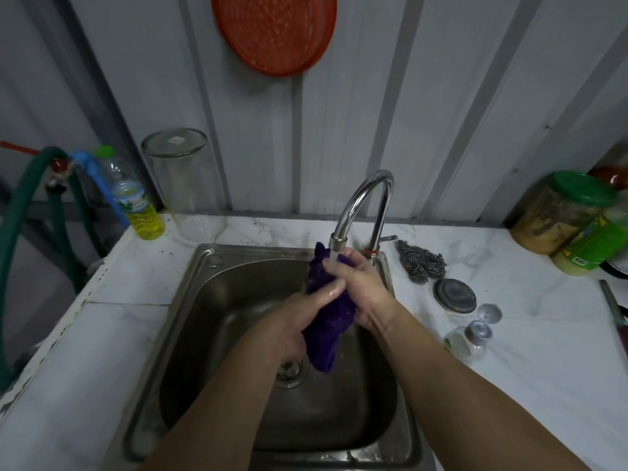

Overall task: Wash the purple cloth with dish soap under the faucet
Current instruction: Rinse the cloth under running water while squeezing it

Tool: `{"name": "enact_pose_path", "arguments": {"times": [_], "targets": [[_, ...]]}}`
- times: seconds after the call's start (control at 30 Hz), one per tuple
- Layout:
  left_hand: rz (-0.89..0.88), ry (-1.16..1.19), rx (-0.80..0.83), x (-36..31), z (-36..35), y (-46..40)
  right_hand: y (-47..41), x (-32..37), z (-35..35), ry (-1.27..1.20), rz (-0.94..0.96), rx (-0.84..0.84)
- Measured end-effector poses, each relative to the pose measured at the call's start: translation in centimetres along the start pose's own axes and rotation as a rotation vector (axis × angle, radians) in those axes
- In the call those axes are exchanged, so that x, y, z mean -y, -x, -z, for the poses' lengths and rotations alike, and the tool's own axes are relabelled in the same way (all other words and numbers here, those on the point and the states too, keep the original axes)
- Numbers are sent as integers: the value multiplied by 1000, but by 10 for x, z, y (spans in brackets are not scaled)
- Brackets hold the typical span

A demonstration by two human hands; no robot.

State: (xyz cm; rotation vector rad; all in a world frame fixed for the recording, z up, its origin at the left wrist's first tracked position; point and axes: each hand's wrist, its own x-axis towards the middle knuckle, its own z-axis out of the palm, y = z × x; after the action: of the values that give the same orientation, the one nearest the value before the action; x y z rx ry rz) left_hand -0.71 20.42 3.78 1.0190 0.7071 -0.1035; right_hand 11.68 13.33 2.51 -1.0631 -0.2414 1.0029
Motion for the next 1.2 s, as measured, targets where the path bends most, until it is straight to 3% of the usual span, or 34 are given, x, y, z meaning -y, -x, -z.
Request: {"name": "enact_pose_path", "arguments": {"times": [0.1,0.23,0.5,0.6,0.7,0.77,0.9,1.03,1.2], "targets": [[-15,-326,27,-3,0,3,2,2,-4,61,24,-43],[-26,-653,-136,-5,-7,-1,3,1,-8,139,-7,-120],[-211,-926,-434,10,-14,-18,-10,0,-20,302,46,-308],[-294,-1008,-436,5,-11,-18,-12,-1,-17,243,22,-284],[-319,-1009,-324,-7,-6,-18,-5,1,-13,34,-29,-69],[-289,-973,-256,-12,-5,-18,-3,1,-13,145,-10,-12],[-144,-874,-309,-15,-7,-21,-8,-3,-17,95,134,-90],[-189,-939,-386,-21,-12,-23,-14,-3,-21,16,150,-175],[-237,-1094,-439,-17,-20,-22,-20,-1,-22,256,155,-365]]}}
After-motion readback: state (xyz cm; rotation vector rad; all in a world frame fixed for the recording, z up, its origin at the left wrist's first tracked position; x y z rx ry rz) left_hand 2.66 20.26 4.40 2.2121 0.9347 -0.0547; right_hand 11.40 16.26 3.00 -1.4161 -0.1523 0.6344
